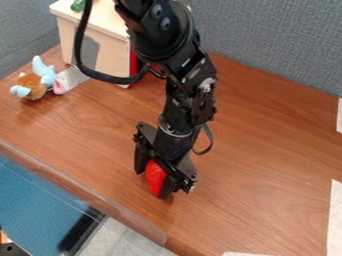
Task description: Moved the strawberry to the bottom middle of the table
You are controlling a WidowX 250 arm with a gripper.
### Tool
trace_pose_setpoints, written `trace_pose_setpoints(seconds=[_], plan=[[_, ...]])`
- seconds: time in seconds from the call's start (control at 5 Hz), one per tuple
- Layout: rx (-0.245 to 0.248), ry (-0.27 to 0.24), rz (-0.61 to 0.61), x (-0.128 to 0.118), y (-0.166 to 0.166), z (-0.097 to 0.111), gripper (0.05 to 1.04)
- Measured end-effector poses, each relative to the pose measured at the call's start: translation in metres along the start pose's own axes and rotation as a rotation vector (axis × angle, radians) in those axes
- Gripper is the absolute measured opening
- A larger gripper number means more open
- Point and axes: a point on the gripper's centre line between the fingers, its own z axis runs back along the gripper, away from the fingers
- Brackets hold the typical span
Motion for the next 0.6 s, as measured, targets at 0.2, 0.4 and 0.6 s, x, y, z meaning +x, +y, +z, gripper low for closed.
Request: trace_pose_setpoints(seconds=[0.2, 0.4, 0.6], plan=[[-0.011, 0.032, -0.009, -0.002, -0.001, 0.003, 1.011], [-0.038, 0.008, 0.031, -0.003, 0.006, 0.026, 1.006], [-0.065, -0.045, 0.067, -0.008, 0.016, 0.06, 1.0]])
